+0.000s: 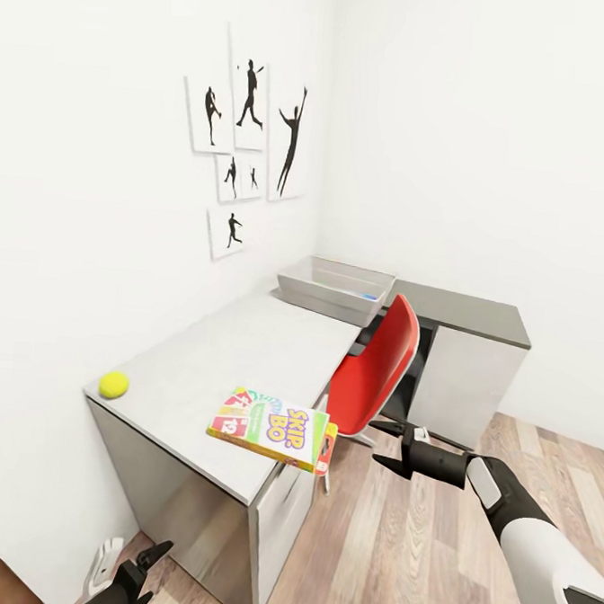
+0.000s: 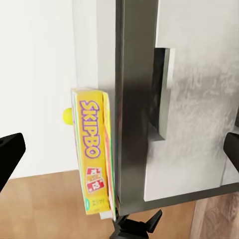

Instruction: Put all the toys in the child's room - the three board games (two on the bed and one on the table), the two jigsaw puzzles on the table, and the tennis ball on the table - inside the toy box on the table in the child's room.

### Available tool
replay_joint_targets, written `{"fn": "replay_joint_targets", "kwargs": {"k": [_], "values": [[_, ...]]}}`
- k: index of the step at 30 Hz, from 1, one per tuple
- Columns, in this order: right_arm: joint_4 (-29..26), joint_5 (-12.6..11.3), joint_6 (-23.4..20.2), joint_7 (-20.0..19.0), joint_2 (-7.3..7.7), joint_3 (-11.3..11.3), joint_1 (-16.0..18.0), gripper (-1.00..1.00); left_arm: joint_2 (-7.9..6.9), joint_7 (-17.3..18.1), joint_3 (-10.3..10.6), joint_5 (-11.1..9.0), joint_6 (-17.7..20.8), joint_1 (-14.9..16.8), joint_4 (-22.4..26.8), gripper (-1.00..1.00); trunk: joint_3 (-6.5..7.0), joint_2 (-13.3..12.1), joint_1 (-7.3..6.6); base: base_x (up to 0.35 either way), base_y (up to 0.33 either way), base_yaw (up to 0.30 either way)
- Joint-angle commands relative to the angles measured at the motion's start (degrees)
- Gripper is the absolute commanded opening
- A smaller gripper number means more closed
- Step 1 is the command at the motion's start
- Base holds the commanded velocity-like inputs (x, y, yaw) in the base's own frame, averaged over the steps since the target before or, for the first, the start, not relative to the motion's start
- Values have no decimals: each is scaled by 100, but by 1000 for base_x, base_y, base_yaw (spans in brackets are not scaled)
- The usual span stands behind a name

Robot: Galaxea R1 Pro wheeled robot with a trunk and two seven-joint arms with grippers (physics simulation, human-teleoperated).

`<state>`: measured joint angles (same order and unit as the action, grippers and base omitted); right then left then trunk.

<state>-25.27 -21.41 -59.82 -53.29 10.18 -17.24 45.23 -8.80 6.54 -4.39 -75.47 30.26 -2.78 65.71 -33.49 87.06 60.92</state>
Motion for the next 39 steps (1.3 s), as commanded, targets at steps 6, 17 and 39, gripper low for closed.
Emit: {"fn": "replay_joint_targets", "kwargs": {"k": [6, 17, 39], "values": [[-1, 40, -18, -28, -5, -25, 4, 100, 1, 5, -9, -18, 32, 1, 3, 100, -4, 3, 0, 0, 0, 135], [-3, 41, -18, -25, -7, -25, 4, 100, 1, 7, -9, -11, 32, 0, 3, 100, -4, 3, 0, 0, 0, 133], [-4, 40, -18, -24, -7, -25, 4, 100, 1, 14, -8, -3, 32, -3, 3, 100, -4, 3, 0, 0, 0, 20]]}}
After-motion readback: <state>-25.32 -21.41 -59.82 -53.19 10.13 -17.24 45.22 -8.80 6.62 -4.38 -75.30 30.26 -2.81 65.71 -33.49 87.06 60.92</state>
